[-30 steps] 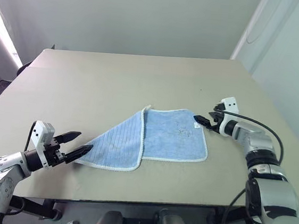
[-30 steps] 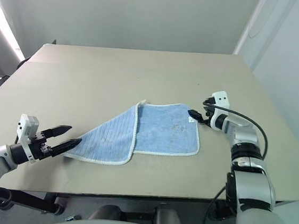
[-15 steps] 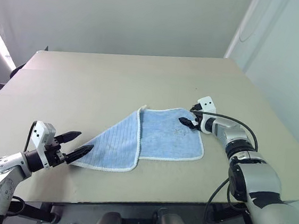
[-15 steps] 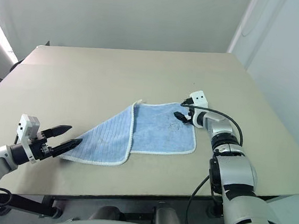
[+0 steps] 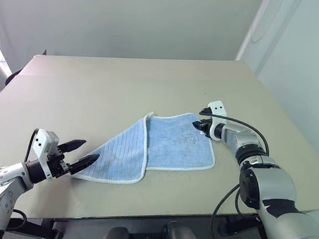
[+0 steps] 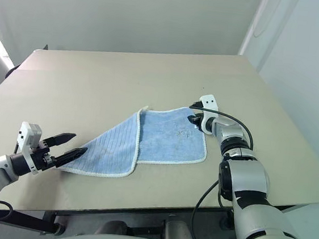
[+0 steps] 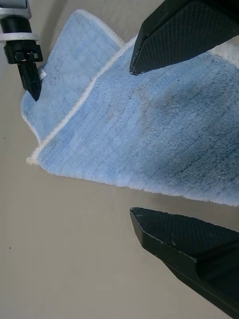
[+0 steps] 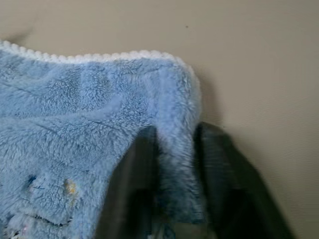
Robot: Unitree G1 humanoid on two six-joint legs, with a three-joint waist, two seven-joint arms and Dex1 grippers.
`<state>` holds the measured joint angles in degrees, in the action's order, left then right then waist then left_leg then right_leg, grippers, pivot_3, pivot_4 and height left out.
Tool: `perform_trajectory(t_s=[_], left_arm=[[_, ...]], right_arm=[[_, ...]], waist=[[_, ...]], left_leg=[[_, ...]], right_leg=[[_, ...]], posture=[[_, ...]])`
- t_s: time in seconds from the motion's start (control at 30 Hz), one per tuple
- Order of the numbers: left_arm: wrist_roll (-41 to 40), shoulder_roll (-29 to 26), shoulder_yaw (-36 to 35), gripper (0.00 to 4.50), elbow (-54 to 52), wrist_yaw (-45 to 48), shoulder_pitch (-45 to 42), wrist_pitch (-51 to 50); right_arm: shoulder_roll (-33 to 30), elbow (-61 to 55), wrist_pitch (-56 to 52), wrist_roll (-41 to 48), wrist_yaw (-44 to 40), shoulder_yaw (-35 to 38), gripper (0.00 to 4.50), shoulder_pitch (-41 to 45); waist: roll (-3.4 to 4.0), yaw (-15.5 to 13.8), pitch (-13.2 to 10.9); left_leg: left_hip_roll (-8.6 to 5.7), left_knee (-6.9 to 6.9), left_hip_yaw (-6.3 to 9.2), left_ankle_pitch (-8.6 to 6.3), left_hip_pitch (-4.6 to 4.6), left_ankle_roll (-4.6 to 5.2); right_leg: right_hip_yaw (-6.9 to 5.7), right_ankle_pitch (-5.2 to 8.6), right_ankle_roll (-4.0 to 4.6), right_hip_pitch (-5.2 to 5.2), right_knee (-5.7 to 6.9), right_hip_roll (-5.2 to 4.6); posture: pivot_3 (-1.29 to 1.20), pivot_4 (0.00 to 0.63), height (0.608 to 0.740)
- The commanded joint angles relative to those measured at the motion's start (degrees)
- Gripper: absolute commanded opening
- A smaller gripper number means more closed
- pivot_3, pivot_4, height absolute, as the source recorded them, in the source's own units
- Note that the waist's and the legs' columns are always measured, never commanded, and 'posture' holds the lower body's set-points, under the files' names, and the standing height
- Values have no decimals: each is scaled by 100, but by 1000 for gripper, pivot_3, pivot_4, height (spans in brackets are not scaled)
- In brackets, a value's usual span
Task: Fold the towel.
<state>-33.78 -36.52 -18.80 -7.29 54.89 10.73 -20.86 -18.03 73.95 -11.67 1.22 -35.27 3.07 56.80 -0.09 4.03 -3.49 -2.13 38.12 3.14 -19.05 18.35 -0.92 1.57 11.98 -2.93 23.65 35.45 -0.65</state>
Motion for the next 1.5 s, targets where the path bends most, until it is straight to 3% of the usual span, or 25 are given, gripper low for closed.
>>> perform_trajectory(t_s=[0.03, 0.2, 0.4, 0.6, 0.7, 1.17, 1.5], left_arm=[[-93, -165, -190, 4500, -417, 9, 26, -9], [-264, -185, -28, 4500, -1252, -146, 137, -257], [36, 5, 916, 4500, -1817, -431, -162, -386], [1610, -39, 2369, 4500, -1258, -852, -682, -229], [1985, 28, 2854, 4500, -1023, -833, -942, -109], [2124, -162, 3454, 4500, -1001, -37, -1645, -218], [3635, -441, 4388, 4500, -87, -114, -1786, 812]], right_arm=[[6, -51, 157, -13, -17, 68, 39, 174], [-12, -90, 225, -67, 56, 53, 39, 138], [103, -193, 458, -235, 95, -107, 39, -19], [117, -174, 407, -206, 329, -9, 39, -24], [96, -195, 423, -204, 357, -4, 39, -75], [-31, -317, 458, -253, 548, 18, 39, -370], [-116, -380, 459, -264, 664, 16, 39, -439]], waist=[[0, -2, 0], [1, -3, -1], [2, -7, 0], [4, -6, 1], [4, -6, 1], [4, -26, 2], [36, -118, 35]], left_leg=[[0, 0, 0, 0, 0, 0], [-1, 0, 0, 0, 1, 0], [-3, 1, 0, 0, 0, 0], [-3, 0, 0, 0, -4, 0], [-4, 1, 0, 2, -7, -2], [-7, 3, 1, 2, -7, -2], [-14, 6, 4, 2, -17, -1]], right_leg=[[0, 0, 0, 0, 0, 0], [0, 0, -1, 0, -1, -2], [1, -1, -1, -3, -1, -1], [3, -1, -1, -4, 8, 6], [3, -1, -1, -9, 8, 6], [2, 0, -3, -15, 3, 3], [1, 11, -7, -52, -11, 1]], posture=[[0, 0, 740], [0, 0, 740], [0, 0, 740], [0, 0, 740], [0, 0, 740], [0, 0, 740], [0, 0, 740]])
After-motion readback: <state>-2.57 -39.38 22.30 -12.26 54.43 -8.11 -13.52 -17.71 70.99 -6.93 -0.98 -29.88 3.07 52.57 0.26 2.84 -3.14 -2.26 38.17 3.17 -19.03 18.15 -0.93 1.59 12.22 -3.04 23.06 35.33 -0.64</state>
